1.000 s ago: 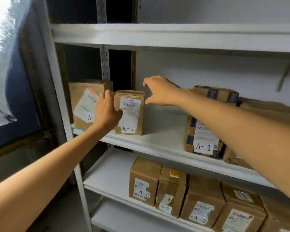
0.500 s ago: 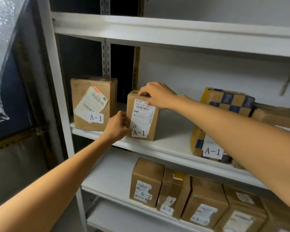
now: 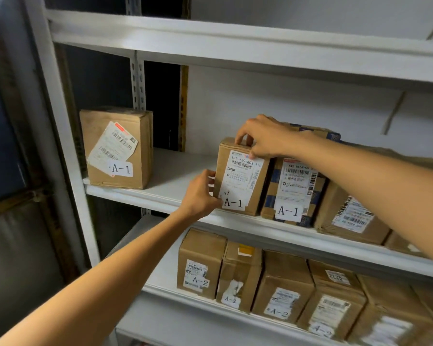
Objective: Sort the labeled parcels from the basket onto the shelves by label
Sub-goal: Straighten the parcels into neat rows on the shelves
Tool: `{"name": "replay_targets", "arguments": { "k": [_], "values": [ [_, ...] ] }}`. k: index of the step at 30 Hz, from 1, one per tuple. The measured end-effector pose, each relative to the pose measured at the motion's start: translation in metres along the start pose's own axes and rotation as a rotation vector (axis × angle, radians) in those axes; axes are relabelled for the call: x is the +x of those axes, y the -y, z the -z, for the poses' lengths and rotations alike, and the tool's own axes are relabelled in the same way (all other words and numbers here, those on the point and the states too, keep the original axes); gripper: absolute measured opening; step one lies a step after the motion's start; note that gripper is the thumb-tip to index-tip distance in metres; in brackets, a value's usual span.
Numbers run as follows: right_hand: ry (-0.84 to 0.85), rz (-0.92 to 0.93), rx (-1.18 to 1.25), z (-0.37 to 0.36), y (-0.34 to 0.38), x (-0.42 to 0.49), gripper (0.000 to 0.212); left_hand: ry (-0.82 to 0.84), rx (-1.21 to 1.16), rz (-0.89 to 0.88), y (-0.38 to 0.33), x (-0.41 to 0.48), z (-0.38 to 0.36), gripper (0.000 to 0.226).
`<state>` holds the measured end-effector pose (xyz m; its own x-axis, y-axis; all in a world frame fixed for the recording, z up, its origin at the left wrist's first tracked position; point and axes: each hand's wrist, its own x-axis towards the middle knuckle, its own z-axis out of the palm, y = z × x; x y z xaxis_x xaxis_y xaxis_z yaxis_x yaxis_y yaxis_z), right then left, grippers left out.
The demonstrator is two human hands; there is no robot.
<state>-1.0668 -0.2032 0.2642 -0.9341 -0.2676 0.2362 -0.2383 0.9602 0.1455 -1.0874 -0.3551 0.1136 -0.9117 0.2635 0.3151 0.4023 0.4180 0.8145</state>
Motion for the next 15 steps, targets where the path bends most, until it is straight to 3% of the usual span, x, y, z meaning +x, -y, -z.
{"name": "replay_targets", "arguments": {
  "k": [3,7,12,15],
  "values": [
    [0.009,0.002,-0.005,0.001,0.002,-0.002,0.045,0.036,0.028,0.010,-0.002,-0.002,0.000,0.068],
    [0.041,-0.022,-0.017,0.007,0.016,0.002,0.044,0.099,0.239,0.003,-0.001,0.004,0.021,0.083],
    [-0.036,0.044,0.041,0.005,0.059,0.024,0.049,-0.194,0.299,-0.024,0.018,0.010,0.081,0.055],
    [-0.065,0.119,0.078,-0.006,0.092,0.047,0.043,-0.412,0.283,0.009,0.042,0.008,0.117,0.055]
  ]
}}
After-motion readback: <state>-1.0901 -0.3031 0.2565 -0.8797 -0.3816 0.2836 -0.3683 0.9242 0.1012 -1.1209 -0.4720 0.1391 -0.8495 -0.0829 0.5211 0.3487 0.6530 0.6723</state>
